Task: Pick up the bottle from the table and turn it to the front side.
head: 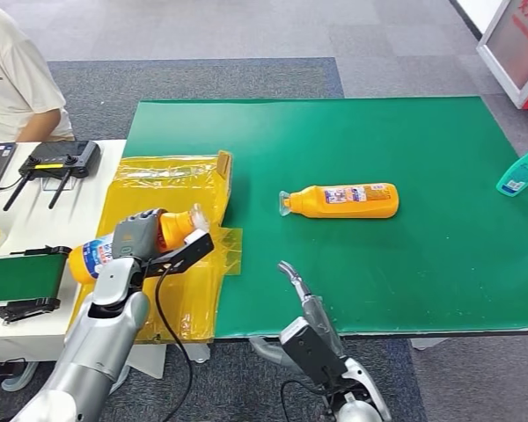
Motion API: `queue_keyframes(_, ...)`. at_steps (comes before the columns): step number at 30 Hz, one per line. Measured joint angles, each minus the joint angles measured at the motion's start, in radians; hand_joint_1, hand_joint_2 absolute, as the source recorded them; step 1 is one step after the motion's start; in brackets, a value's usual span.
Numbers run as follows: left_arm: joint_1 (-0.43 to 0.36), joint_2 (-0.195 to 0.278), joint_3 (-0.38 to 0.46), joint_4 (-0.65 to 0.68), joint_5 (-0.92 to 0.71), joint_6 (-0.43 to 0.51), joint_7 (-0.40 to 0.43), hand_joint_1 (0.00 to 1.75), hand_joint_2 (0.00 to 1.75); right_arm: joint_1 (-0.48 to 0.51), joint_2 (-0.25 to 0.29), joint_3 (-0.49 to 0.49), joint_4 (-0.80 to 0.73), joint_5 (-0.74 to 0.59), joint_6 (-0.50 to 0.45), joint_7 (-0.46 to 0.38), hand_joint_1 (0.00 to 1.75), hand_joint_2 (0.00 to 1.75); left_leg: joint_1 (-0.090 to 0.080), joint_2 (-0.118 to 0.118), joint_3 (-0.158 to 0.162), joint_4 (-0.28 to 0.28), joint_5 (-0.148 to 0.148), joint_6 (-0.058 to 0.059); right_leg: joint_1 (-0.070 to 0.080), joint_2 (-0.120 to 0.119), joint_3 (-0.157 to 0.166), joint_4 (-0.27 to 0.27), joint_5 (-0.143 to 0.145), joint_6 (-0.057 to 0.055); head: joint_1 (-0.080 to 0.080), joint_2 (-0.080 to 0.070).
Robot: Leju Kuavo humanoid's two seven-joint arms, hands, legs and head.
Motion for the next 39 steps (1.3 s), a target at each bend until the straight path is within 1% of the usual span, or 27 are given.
queue_keyframes(8, 0.004, 0.037, -0.085, 0.017, 0.0, 0.049, -0.017, 1.75, 1.75, -0.001, 0.0, 0.0, 0.0, 0.034, -0.029, -0.018, 0.0, 1.75, 0.0, 0.0, 0.0, 0.0, 0.0, 0.0, 0.0, 0.0, 0.0, 0.0, 0.0, 0.0, 0.0, 0.0)
queue_keyframes(12, 0.004, 0.054, -0.146, 0.029, 0.0, 0.061, -0.019, 1.75, 1.75, -0.002, 0.0, 0.005, 0.003, 0.035, -0.032, -0.018, 0.0, 1.75, 0.0, 0.0, 0.0, 0.0, 0.0, 0.0, 0.0, 0.0, 0.0, 0.0, 0.0, 0.0, 0.0, 0.0)
queue_keyframes(22, 0.011, 0.081, -0.267, 0.066, 0.0, 0.089, -0.036, 1.75, 1.75, -0.006, 0.0, 0.011, 0.018, 0.022, -0.037, -0.021, 0.0, 1.75, 0.0, 0.0, 0.0, 0.0, 0.0, 0.0, 0.0, 0.0, 0.0, 0.0, 0.0, 0.0, 0.0, 0.0)
queue_keyframes(23, 0.013, 0.084, -0.279, 0.071, 0.0, 0.094, -0.035, 1.69, 1.75, -0.006, 0.0, 0.012, 0.02, 0.018, -0.037, -0.021, 0.0, 1.75, 0.0, 0.0, 0.0, 0.0, 0.0, 0.0, 0.0, 0.0, 0.0, 0.0, 0.0, 0.0, 0.0, 0.0)
queue_keyframes(24, 0.014, 0.085, -0.29, 0.077, 0.0, 0.099, -0.033, 1.53, 1.75, -0.006, 0.0, 0.013, 0.021, 0.014, -0.036, -0.021, 0.0, 1.75, 0.0, 0.0, 0.0, 0.0, 0.0, 0.0, 0.0, 0.0, 0.0, 0.0, 0.0, 0.0, 0.0, 0.0)
queue_keyframes(26, 0.017, 0.087, -0.304, 0.089, 0.0, 0.111, -0.026, 0.66, 1.75, -0.006, 0.0, 0.015, 0.024, 0.007, -0.036, -0.022, 0.0, 1.75, 0.0, 0.0, 0.0, 0.0, 0.0, 0.0, 0.0, 0.0, 0.0, 0.0, 0.0, 0.0, 0.0, 0.0)
queue_keyframes(27, 0.018, 0.088, -0.309, 0.095, 0.0, 0.116, -0.024, 0.28, 1.75, -0.006, 0.0, 0.017, 0.024, 0.005, -0.036, -0.022, 0.0, 1.75, 0.0, 0.0, 0.0, 0.0, 0.0, 0.0, 0.0, 0.0, 0.0, 0.0, 0.0, 0.0, 0.0, 0.0)
queue_keyframes(28, 0.019, 0.088, -0.313, 0.1, 0.0, 0.12, -0.022, 0.0, 1.75, -0.005, 0.0, 0.018, 0.025, 0.003, -0.036, -0.022, 0.0, 1.75, 0.0, 0.0, 0.0, 0.0, 0.0, 0.0, 0.0, 0.0, 0.0, 0.0, 0.0, 0.0, 0.0, 0.0)
queue_keyframes(33, 0.023, 0.087, -0.313, 0.112, 0.0, 0.128, -0.028, 0.0, 1.75, 0.0, 0.0, 0.018, 0.025, 0.0, -0.04, -0.022, 0.0, 1.75, 0.0, 0.0, 0.0, 0.0, 0.0, 0.0, 0.0, 0.0, 0.0, 0.0, 0.0, 0.0, 0.0, 0.0)
queue_keyframes(39, 0.024, 0.072, -0.305, 0.112, 0.0, 0.13, -0.043, 0.0, 1.75, 0.005, 0.0, 0.016, 0.025, 0.0, -0.043, -0.022, 0.0, 1.75, 0.0, 0.0, 0.0, 0.0, 0.0, 0.0, 0.0, 0.0, 0.0, 0.0, 0.0, 0.0, 0.0, 0.0)
